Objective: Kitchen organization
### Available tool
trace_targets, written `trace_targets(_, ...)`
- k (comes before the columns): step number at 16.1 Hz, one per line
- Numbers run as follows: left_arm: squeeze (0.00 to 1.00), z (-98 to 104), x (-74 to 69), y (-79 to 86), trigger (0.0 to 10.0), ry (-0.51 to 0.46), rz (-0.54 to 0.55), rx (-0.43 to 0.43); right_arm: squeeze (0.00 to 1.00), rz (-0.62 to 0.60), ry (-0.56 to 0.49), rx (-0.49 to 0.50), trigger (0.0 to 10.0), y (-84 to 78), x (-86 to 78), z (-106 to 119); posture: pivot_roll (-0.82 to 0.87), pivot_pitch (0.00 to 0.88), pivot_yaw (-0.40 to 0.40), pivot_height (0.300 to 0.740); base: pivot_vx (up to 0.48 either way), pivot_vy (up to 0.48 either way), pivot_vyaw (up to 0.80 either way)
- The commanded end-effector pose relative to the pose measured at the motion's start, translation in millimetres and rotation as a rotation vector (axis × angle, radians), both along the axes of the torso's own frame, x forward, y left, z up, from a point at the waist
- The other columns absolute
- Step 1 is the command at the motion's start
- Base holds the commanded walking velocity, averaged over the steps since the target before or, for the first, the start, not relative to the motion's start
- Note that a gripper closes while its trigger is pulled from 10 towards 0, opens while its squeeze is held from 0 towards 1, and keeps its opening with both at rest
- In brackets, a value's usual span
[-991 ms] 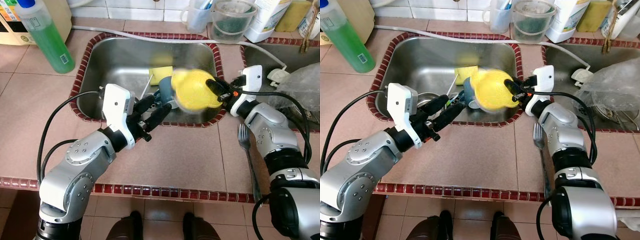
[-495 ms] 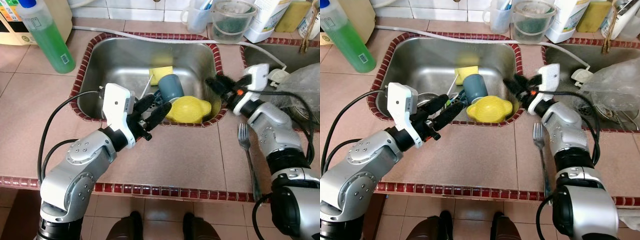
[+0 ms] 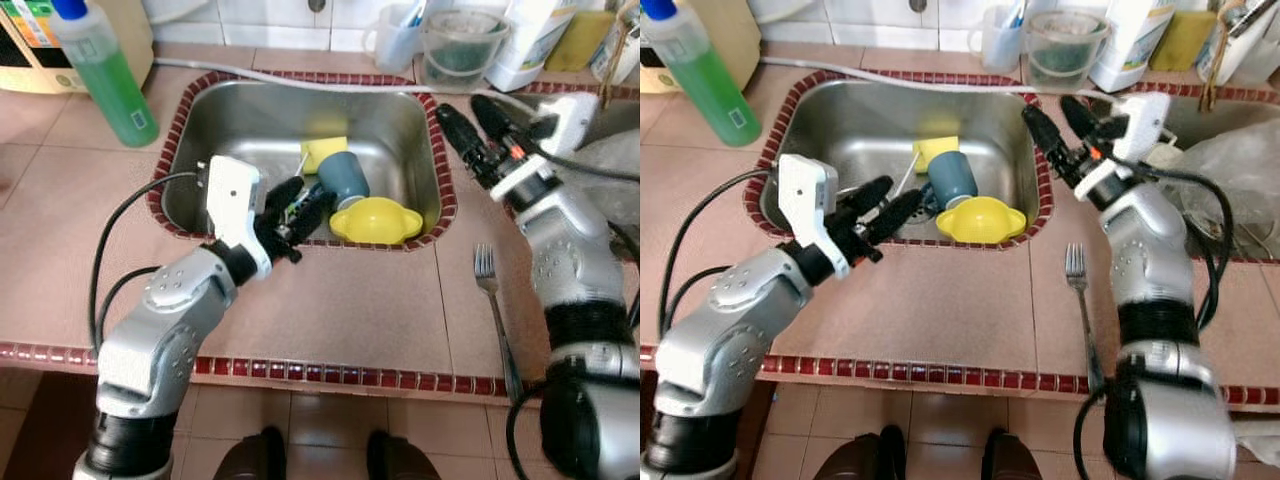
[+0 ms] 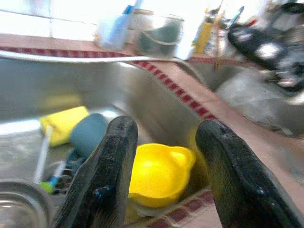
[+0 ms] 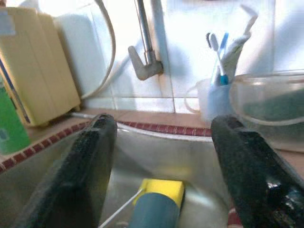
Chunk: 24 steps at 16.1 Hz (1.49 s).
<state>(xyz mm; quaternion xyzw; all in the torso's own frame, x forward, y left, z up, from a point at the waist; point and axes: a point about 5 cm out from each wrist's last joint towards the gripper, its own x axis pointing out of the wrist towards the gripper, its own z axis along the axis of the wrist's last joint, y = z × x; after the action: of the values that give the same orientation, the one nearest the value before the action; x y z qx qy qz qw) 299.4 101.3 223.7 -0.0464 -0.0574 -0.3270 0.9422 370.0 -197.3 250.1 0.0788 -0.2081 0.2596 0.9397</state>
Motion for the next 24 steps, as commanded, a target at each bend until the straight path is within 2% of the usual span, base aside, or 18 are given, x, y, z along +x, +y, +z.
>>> trace_targets(1,0.0,-3.2,2.9,-3.2,10.0,-0.018,0.016,0.036,1.0,-0.042,-0.028,0.027,10.0,-2.3,-5.3,2.6,-0.03,0.132,0.014,0.74,0.0,0.0,0.0)
trace_targets(4,0.0,-9.7,9.4,-2.3,10.0,-0.071,0.077,0.069,1.0,-0.133,-0.027,0.068,10.0,2.3,-16.2,-10.6,-0.03,0.098,0.02,0.74,0.0,0.0,0.0)
trace_targets(6,0.0,-13.6,14.0,-1.7,10.0,-0.059,0.112,0.06,1.0,-0.171,-0.024,0.069,10.0,10.0,-26.7,-20.2,-0.04,0.08,0.029,0.74,0.0,0.0,0.0)
trace_targets(7,0.0,-15.4,15.7,-1.8,10.0,-0.054,0.117,0.054,0.0,-0.188,-0.027,0.072,10.0,13.4,-31.4,-22.7,-0.05,0.073,0.034,0.74,0.0,0.0,0.0)
trace_targets(10,0.0,-21.7,20.0,-1.2,10.0,-0.047,0.131,0.026,0.0,-0.285,-0.042,0.072,10.0,18.6,-45.8,-26.7,-0.06,0.065,0.037,0.74,0.0,0.0,0.0)
trace_targets(13,0.0,-29.7,22.4,3.9,10.0,-0.064,0.162,0.008,0.0,-0.425,-0.041,0.031,10.0,19.5,-60.4,-37.6,-0.06,0.058,0.039,0.74,0.0,0.0,0.0)
trace_targets(14,0.0,-33.1,21.1,3.9,10.0,-0.051,0.157,-0.023,0.0,-0.453,-0.037,0.011,10.0,20.1,-64.4,-42.7,-0.06,0.056,0.041,0.74,0.0,0.0,0.0)
trace_targets(18,0.0,-45.3,16.7,6.1,10.0,-0.073,0.175,0.004,0.0,-0.514,-0.006,-0.091,10.0,28.4,-75.0,-62.8,-0.05,0.053,0.043,0.74,0.0,0.0,0.0)
trace_targets(20,0.0,-48.7,15.1,9.6,10.0,-0.088,0.193,-0.002,0.0,-0.521,0.028,-0.096,10.0,31.3,-78.7,-73.5,-0.05,0.055,0.041,0.74,0.0,0.0,0.0)
trace_targets(24,0.0,-57.9,10.1,14.3,10.0,-0.083,0.202,-0.007,0.0,-0.507,0.03,-0.134,10.0,36.6,-81.8,-77.4,-0.04,0.057,0.029,0.74,0.0,-0.085,0.0)
